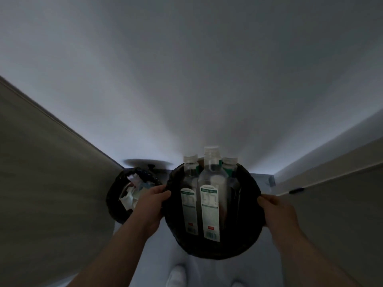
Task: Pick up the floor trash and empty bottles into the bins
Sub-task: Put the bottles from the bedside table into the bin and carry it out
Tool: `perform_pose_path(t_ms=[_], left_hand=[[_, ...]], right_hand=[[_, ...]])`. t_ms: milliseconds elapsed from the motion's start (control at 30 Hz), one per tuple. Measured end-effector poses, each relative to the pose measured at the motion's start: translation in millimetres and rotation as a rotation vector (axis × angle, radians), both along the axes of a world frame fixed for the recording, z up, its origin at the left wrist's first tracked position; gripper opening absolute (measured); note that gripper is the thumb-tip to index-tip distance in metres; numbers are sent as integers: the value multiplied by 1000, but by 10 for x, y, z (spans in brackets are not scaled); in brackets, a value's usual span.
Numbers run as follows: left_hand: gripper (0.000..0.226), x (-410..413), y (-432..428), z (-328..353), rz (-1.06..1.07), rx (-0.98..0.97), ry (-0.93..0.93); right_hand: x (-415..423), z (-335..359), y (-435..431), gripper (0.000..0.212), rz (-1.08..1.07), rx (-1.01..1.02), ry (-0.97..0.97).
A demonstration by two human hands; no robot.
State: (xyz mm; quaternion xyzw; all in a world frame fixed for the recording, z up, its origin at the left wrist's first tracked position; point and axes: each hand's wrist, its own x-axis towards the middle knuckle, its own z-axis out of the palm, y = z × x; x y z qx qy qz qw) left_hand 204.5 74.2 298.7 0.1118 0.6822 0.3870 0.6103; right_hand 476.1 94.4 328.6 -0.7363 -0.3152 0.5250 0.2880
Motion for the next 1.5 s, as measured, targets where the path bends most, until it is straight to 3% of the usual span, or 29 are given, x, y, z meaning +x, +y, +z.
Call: perform_pose_path(t_ms=[333, 633, 1000, 1367, 1500], left_hand=[[31, -100, 355, -2097, 114, -60, 23], [32, -210, 579, -3125, 170, -106, 60], [32, -249, 671, -3419, 174, -94, 50], [36, -350, 651, -3564, 129, -104, 41], [34, -343, 642, -3590, 100, -104, 119]], right_hand=[[-220, -2246, 528, 33, 43, 7, -90], [-351, -3440, 693, 24, 17, -27, -126], [-439, -3832, 778, 9, 35, -20, -193], [-436, -3937, 615, 17, -53, -69, -70], [-459, -3879, 631, 17, 15, -80, -146]])
